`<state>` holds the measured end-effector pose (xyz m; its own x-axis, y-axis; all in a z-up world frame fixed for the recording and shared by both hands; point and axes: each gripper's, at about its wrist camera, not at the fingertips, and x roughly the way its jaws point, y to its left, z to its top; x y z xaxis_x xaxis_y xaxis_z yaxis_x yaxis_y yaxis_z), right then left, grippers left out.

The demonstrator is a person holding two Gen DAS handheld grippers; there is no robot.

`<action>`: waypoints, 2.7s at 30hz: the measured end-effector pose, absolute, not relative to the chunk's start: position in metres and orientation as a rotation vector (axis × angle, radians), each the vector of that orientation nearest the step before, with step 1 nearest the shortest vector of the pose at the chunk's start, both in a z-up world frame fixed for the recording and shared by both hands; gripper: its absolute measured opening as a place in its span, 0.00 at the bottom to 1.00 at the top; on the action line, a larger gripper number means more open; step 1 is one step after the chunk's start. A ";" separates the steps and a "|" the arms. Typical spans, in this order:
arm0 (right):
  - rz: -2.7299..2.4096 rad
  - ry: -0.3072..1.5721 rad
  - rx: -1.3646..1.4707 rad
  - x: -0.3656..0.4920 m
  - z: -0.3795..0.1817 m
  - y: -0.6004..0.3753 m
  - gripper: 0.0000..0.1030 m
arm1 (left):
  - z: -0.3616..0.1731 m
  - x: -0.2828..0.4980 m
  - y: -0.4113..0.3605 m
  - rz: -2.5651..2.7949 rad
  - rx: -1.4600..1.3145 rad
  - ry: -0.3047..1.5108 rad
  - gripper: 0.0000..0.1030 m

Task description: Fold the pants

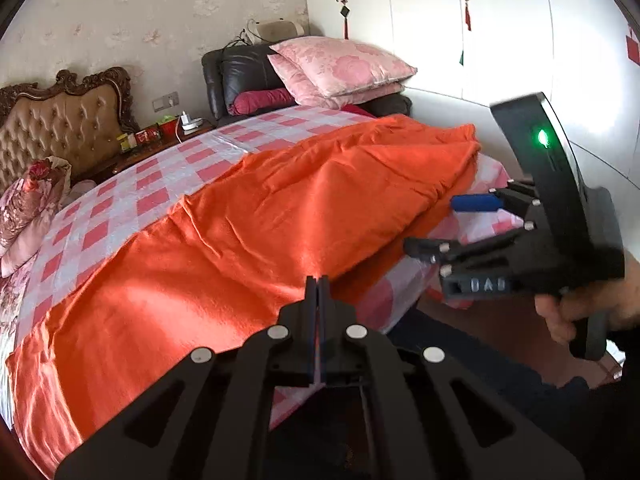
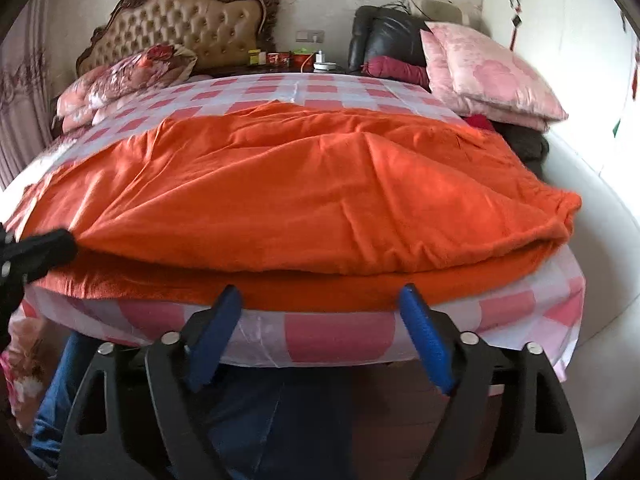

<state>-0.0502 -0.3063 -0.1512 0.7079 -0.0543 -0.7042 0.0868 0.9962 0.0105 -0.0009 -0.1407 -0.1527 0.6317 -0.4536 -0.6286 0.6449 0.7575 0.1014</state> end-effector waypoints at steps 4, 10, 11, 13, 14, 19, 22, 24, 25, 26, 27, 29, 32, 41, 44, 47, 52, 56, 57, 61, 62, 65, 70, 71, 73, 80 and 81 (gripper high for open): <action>-0.107 0.772 0.066 -0.055 -0.153 -0.316 0.77 | -0.167 0.000 -0.143 -0.638 0.353 0.650 0.00; -0.147 0.740 0.112 -0.074 -0.141 -0.347 0.77 | -0.183 0.004 -0.146 -0.639 0.358 0.681 0.04; -0.162 0.729 0.120 -0.076 -0.139 -0.353 0.77 | -0.183 0.004 -0.144 -0.646 0.346 0.684 0.04; -0.191 0.698 0.157 -0.077 -0.130 -0.376 0.77 | -0.182 0.004 -0.141 -0.669 0.319 0.698 0.11; -0.200 0.688 0.168 -0.075 -0.126 -0.383 0.77 | -0.180 0.003 -0.139 -0.691 0.300 0.702 0.17; -0.279 0.611 0.159 -0.055 -0.107 -0.427 0.77 | -0.155 0.011 -0.117 -0.754 0.125 0.680 0.30; -0.312 0.701 0.101 -0.034 -0.122 -0.438 0.77 | -0.136 0.036 -0.099 -0.760 -0.021 0.672 0.30; -0.335 0.768 0.039 -0.030 -0.140 -0.440 0.76 | -0.121 0.063 -0.086 -0.757 -0.093 0.661 0.30; -0.327 0.754 0.054 -0.034 -0.142 -0.444 0.77 | -0.117 0.079 -0.082 -0.742 -0.095 0.662 0.30; -0.326 0.753 0.076 -0.038 -0.144 -0.448 0.78 | -0.114 0.092 -0.081 -0.724 -0.083 0.669 0.30; -0.322 0.749 0.084 -0.040 -0.145 -0.449 0.78 | -0.114 0.113 -0.080 -0.706 -0.067 0.694 0.29; -0.325 0.746 0.079 -0.040 -0.146 -0.450 0.80 | -0.115 0.155 -0.078 -0.717 -0.081 0.759 0.29; -0.331 0.747 0.089 -0.038 -0.148 -0.450 0.82 | -0.116 0.221 -0.087 -0.769 -0.085 0.879 0.28; -0.312 0.764 0.094 -0.043 -0.137 -0.457 0.79 | -0.143 0.268 -0.102 -0.764 0.054 1.022 0.28; -0.238 0.682 0.059 -0.045 -0.096 -0.450 0.74 | -0.138 0.252 -0.075 -0.731 -0.009 0.966 0.29; -0.084 0.676 -0.052 -0.012 -0.065 -0.428 0.74 | -0.133 0.218 -0.040 -0.646 -0.055 0.906 0.30; 0.153 0.743 -0.269 0.083 -0.065 -0.379 0.74 | -0.133 0.150 0.029 -0.426 -0.083 0.818 0.30; 0.319 0.815 -0.474 0.147 -0.089 -0.331 0.70 | -0.136 0.102 0.098 -0.227 -0.134 0.757 0.30; 0.344 0.829 -0.503 0.159 -0.092 -0.324 0.70 | -0.138 0.089 0.119 -0.174 -0.147 0.744 0.30; 0.419 0.862 -0.519 0.192 -0.096 -0.316 0.69 | -0.141 0.056 0.173 -0.108 -0.201 0.723 0.31; 0.438 0.884 -0.516 0.198 -0.099 -0.315 0.69 | -0.142 0.053 0.183 -0.105 -0.212 0.723 0.33; 0.456 0.933 -0.536 0.209 -0.110 -0.316 0.66 | -0.144 0.052 0.204 -0.098 -0.241 0.721 0.36; 0.552 0.973 -0.444 0.220 -0.118 -0.311 0.39 | -0.143 0.063 0.220 -0.142 -0.316 0.698 0.37; 0.567 0.993 -0.435 0.222 -0.123 -0.307 0.30 | -0.144 0.066 0.221 -0.150 -0.332 0.701 0.37; 0.557 0.991 -0.413 0.224 -0.124 -0.306 0.11 | -0.149 0.076 0.212 -0.149 -0.331 0.712 0.37; 0.396 0.978 -0.161 0.252 -0.116 -0.340 0.01 | -0.153 0.079 0.205 -0.149 -0.319 0.716 0.37; 0.381 0.971 -0.163 0.251 -0.115 -0.342 0.01 | -0.152 0.079 0.205 -0.151 -0.319 0.713 0.37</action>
<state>0.2507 -0.3417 -0.1153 0.5043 0.2421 -0.8289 -0.3859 0.9219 0.0345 0.0794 0.2047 -0.1519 0.7480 -0.2435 -0.6174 0.0275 0.9409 -0.3377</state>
